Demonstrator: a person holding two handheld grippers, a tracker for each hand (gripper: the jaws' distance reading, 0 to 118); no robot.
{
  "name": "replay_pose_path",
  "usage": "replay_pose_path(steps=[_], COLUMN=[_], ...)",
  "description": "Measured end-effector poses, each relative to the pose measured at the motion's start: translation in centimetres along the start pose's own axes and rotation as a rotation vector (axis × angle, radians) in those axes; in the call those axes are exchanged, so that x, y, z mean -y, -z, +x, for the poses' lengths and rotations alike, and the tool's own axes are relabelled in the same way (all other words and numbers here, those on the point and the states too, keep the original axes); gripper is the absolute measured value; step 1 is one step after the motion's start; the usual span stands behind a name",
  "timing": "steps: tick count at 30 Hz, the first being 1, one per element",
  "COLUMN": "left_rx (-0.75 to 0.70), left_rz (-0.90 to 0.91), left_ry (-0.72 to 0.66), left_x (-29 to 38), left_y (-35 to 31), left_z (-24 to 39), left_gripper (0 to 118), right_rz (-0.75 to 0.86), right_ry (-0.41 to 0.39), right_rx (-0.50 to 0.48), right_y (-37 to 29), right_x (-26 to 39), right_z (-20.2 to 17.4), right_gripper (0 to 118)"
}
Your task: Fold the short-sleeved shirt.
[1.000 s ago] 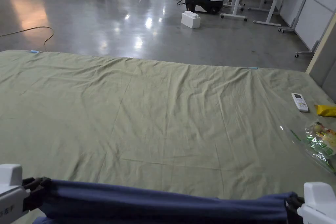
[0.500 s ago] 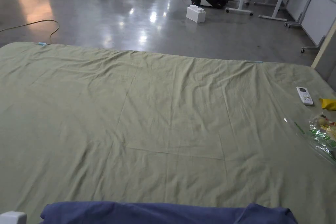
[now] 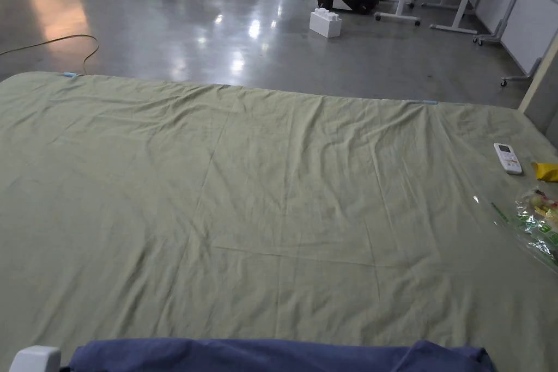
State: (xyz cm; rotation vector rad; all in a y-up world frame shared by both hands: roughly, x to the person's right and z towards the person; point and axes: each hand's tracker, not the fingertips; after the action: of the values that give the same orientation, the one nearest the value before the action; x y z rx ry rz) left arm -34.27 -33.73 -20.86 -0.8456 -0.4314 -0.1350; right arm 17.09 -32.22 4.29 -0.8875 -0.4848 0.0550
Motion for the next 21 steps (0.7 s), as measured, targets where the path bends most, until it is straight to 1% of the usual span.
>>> replay_pose_path(steps=[1,3,6,7,9,10,13,15,16,17,18,19,20,21], left_rx=[0.001,0.018,0.019,0.021,-0.006,-0.021,-0.055,-0.073,-0.081,-0.084,-0.092,-0.1,-0.107,-0.119], left_rz=[0.037,0.098,0.199,0.248,0.32,0.359,0.471,0.525,0.546,0.568,0.586,0.599,0.618,0.632], left_ry=[0.004,0.017,0.032,0.036,0.041,0.042,0.036,0.039,0.026,0.029,0.032,0.034,0.039,0.038], left_x=[-0.8,-2.8,-5.5,-6.6,-8.1,-8.9,-10.7,-11.8,-12.2,-12.5,-12.8,-13.2,-13.3,-13.4], left_y=[-0.2,-0.8,-1.1,-1.1,-1.1,-1.2,-1.7,-2.0,-2.2,-2.3,-2.5,-2.6,-2.7,-2.8], left_z=[0.3,1.2,3.1,3.8,5.3,6.2,8.5,9.7,10.2,10.6,11.0,11.3,11.5,11.7], left_gripper=[68,69,69,69,69,69,68,67,65,62,58,50,39,26], right_rz=[0.049,0.134,0.277,0.326,0.411,0.462,0.567,0.623,0.655,0.687,0.728,0.728,0.742,0.739], right_ry=[0.007,0.033,0.093,0.102,0.106,0.107,0.153,0.162,0.158,0.144,0.115,0.135,0.144,0.152], right_rx=[0.005,0.007,-0.019,-0.011,0.048,0.055,0.026,0.034,0.043,0.057,0.082,0.084,0.091,0.087], right_y=[-0.6,-1.5,-2.4,-2.6,-3.0,-2.9,-3.3,-3.5,-3.7,-3.9,-4.3,-4.2,-4.2,-4.2], right_x=[-0.8,-2.6,-5.2,-6.1,-7.6,-8.4,-10.5,-11.8,-12.4,-13.0,-13.8,-14.3,-14.6,-15.1], right_z=[-0.1,-0.6,-1.7,-2.2,-3.6,-4.3,-5.8,-6.9,-7.3,-7.7,-8.3,-8.6,-8.8,-8.8], right_gripper=[91,91,91,91,91,91,90,90,85,79,67,46,32,23])
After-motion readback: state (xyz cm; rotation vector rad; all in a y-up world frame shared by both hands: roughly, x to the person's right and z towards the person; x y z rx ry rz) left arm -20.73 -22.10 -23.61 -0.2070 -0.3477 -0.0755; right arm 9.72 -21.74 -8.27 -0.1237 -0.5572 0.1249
